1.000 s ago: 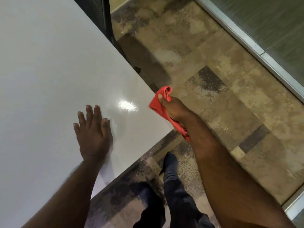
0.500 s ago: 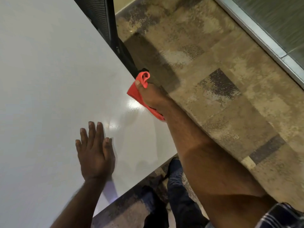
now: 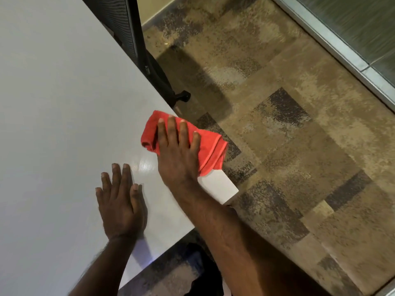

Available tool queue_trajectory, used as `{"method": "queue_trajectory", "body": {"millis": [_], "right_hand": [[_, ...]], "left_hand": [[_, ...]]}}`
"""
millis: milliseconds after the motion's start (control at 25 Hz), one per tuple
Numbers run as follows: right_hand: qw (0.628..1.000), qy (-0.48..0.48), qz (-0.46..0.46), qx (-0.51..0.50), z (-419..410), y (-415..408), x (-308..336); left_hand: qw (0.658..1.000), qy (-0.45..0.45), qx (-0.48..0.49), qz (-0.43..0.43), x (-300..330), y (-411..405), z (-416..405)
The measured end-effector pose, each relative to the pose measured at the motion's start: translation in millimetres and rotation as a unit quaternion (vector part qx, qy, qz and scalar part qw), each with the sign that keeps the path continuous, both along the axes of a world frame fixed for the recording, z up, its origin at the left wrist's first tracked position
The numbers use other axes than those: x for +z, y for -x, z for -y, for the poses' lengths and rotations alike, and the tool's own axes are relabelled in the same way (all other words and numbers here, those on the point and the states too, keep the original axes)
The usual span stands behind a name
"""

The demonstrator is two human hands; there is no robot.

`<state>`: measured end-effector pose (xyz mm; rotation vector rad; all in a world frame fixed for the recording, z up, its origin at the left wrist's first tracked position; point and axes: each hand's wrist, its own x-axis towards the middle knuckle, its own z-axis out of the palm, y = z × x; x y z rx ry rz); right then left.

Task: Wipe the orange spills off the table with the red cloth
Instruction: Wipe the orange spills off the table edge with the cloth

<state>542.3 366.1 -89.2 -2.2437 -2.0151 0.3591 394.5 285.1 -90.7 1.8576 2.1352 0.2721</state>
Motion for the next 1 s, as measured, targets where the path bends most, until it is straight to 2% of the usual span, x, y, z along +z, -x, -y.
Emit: {"method": "queue_trajectory", "body": {"millis": [200, 440, 640, 880, 1000], "right_hand": [[0.996, 0.012, 0.022, 0.085, 55.6, 19.9, -5.3], [0.995, 0.031, -0.008, 0.097, 29.4, 18.5, -0.6], [0.999, 0.033, -0.007, 0.026, -6.1, 19.3, -0.6], [0.988, 0.082, -0.056, -0.115, -58.7, 6.6, 7.4], [0.986, 0.071, -0.072, -0.133, -62.3, -2.6, 7.7]], "left_hand": [[1.0, -0.007, 0.003, 0.0, 2.6, -3.2, -0.5], [1.0, -0.011, 0.0, -0.001, -1.9, 0.9, 0.4], [1.0, -0.013, -0.002, -0.005, -6.1, 4.7, 1.2], [1.0, -0.02, -0.003, -0.001, -8.7, 5.1, 1.6], [1.0, -0.024, -0.004, -0.002, -8.8, 6.0, 1.8]]}}
